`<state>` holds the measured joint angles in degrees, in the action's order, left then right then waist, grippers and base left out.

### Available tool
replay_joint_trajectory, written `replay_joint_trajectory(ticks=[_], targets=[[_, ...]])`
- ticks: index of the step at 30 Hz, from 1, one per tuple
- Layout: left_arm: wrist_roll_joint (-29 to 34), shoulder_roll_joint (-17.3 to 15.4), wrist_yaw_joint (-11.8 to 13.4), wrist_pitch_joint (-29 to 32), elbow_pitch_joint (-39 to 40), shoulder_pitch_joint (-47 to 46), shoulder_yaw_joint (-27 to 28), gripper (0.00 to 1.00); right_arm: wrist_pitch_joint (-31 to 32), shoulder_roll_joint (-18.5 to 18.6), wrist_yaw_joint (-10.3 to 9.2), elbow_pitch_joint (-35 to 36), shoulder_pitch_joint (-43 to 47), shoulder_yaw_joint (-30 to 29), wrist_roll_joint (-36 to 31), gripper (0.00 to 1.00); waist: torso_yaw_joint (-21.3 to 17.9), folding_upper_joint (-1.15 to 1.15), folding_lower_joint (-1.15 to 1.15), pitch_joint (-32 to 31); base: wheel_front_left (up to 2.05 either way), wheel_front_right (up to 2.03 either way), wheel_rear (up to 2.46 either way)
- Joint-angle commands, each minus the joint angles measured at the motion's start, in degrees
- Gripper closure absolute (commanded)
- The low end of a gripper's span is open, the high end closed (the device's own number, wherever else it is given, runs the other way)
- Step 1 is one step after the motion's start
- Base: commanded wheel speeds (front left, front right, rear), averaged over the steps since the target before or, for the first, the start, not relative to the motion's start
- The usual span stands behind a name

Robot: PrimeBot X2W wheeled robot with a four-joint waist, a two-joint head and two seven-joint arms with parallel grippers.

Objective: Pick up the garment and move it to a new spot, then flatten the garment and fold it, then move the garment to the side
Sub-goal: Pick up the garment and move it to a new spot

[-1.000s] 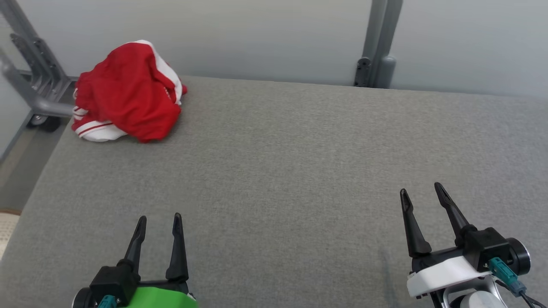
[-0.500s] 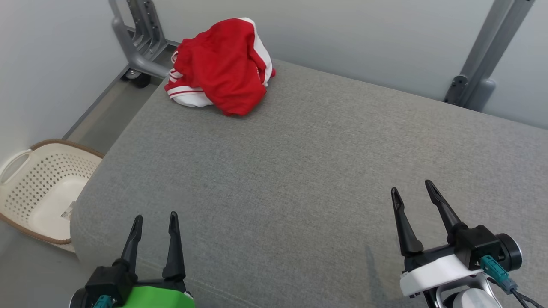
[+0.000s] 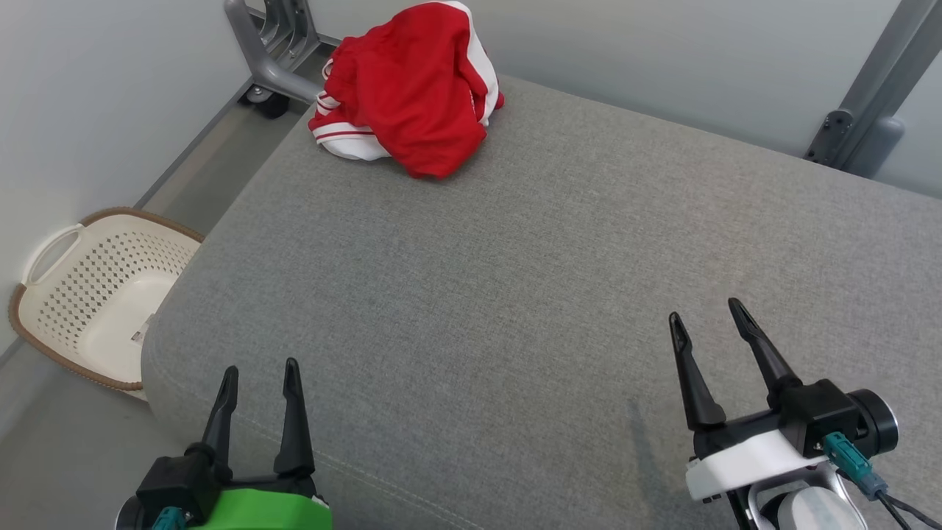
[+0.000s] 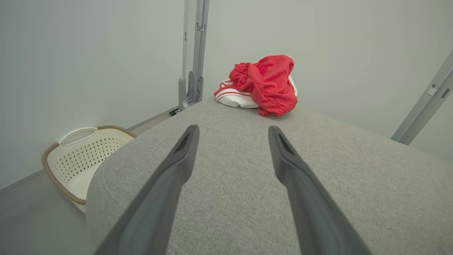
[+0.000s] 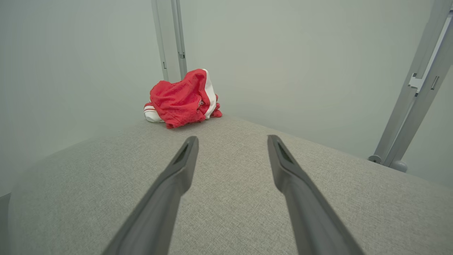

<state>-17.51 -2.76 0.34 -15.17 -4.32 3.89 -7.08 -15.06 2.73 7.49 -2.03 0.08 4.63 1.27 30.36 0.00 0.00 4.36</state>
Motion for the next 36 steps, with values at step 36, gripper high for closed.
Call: replay_joint_trajectory(ticks=[36], targets=[[-3.98, -25.29, -7.78, 18.20, -34.53, -62.24, -2.22, 0.00, -0.18, 0.22, 0.00, 10.36, -12.91, -0.30, -7.15, 0.00, -27.37, 0.00, 0.00, 30.72, 0.00, 0.00, 0.00]])
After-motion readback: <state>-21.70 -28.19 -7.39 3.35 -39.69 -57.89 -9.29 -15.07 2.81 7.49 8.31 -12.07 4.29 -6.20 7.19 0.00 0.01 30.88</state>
